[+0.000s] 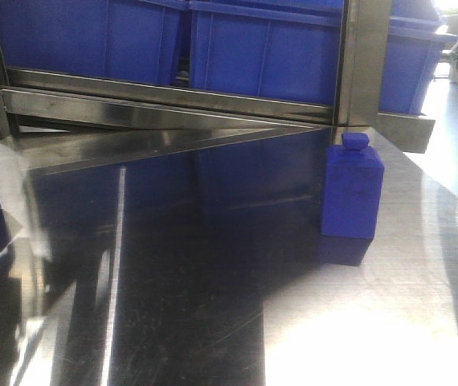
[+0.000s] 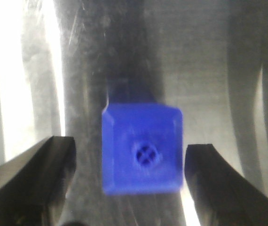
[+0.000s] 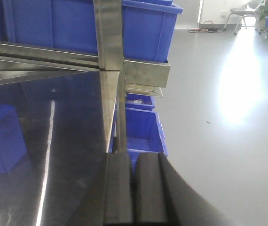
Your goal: Pick and sort blue part to right shelf
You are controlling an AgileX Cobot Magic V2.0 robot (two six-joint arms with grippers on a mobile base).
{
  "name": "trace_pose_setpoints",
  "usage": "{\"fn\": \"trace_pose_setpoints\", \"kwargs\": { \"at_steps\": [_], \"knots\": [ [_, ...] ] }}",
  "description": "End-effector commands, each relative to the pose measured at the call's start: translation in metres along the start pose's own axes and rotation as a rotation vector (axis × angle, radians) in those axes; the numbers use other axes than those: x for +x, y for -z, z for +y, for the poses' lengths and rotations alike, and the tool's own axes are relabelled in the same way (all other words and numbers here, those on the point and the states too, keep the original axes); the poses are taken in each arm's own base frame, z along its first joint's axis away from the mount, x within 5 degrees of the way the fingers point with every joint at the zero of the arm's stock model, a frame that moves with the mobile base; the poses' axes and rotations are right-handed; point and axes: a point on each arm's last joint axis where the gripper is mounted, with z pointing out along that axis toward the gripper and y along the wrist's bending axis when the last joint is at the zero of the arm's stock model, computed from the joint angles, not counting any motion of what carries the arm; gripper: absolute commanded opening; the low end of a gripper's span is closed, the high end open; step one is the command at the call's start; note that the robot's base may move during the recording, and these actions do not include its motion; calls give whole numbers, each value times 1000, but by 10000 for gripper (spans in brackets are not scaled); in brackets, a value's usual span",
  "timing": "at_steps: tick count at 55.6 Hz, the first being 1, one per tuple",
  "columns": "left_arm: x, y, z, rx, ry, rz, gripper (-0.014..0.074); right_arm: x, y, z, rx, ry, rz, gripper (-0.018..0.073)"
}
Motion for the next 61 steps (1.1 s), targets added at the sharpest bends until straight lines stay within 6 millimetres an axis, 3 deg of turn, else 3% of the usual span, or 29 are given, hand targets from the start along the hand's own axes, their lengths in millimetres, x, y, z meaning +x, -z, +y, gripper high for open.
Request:
{"fn": "trace_pose_setpoints", "kwargs": {
  "at_steps": [1, 29, 47, 54, 61],
  "knots": [
    [-12, 14, -4, 14, 13, -94, 540, -12, 2, 1, -10, 19, -125, 57],
    [-9, -6, -4, 29, 28, -8, 526, -12, 2, 1, -10, 19, -125, 57],
    [-9, -6, -4, 29, 28, -8, 253, -12, 2, 1, -10, 19, -125, 57],
    [-11, -2, -4, 31, 24, 4, 230, -12, 2, 1, -10, 19, -125, 57],
    [-14, 15, -6, 33, 15, -15, 232, -12, 2, 1, -10, 19, -125, 57]
  ]
}}
